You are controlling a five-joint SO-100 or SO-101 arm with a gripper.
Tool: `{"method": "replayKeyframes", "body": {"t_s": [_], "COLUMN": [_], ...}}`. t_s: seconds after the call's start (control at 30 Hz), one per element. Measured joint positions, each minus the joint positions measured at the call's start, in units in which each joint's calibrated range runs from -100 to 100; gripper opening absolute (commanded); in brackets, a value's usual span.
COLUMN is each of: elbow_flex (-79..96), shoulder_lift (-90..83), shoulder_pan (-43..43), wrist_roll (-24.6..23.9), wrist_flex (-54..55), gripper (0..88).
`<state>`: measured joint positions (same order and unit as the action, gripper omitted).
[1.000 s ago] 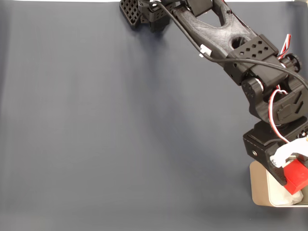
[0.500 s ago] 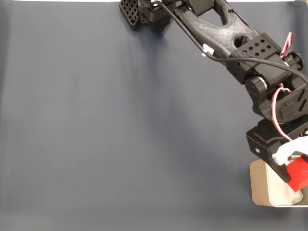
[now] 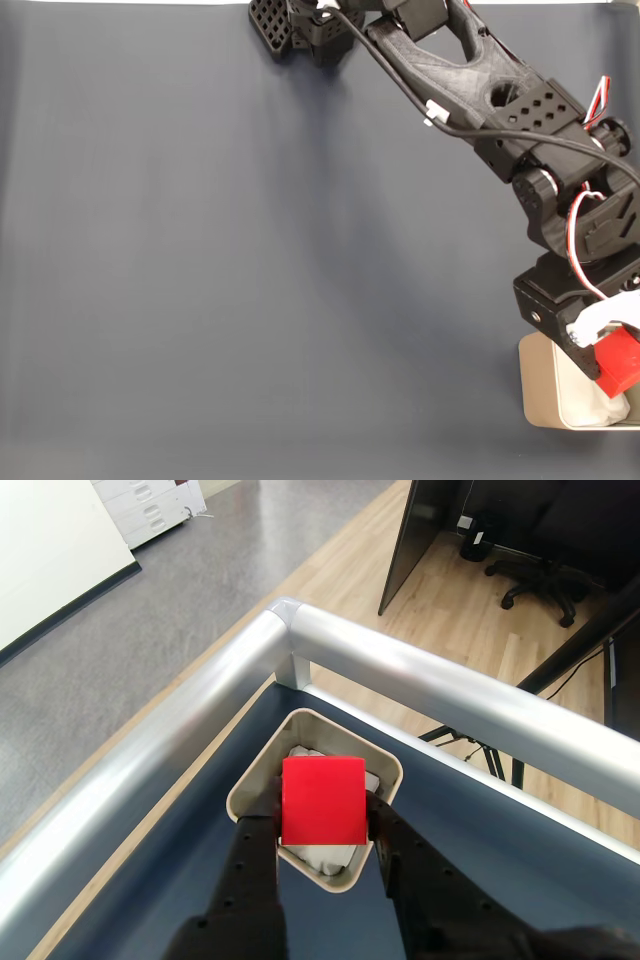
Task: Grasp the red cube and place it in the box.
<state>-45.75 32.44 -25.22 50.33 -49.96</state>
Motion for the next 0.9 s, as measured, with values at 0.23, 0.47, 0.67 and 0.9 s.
{"method": "replayKeyframes", "body": {"t_s": [0.23, 0.47, 0.67, 0.9], "elbow_flex": [-1.1, -1.2, -1.2, -1.2], "shoulder_lift": [0.4, 0.5, 0.5, 0.5], "shoulder_pan": [0.0, 0.0, 0.0, 0.0], "wrist_roll": [0.0, -1.1, -1.6, -1.6], "wrist_flex": [0.9, 3.3, 4.4, 4.7], "gripper": [4.0, 31.9, 38.4, 40.6]}}
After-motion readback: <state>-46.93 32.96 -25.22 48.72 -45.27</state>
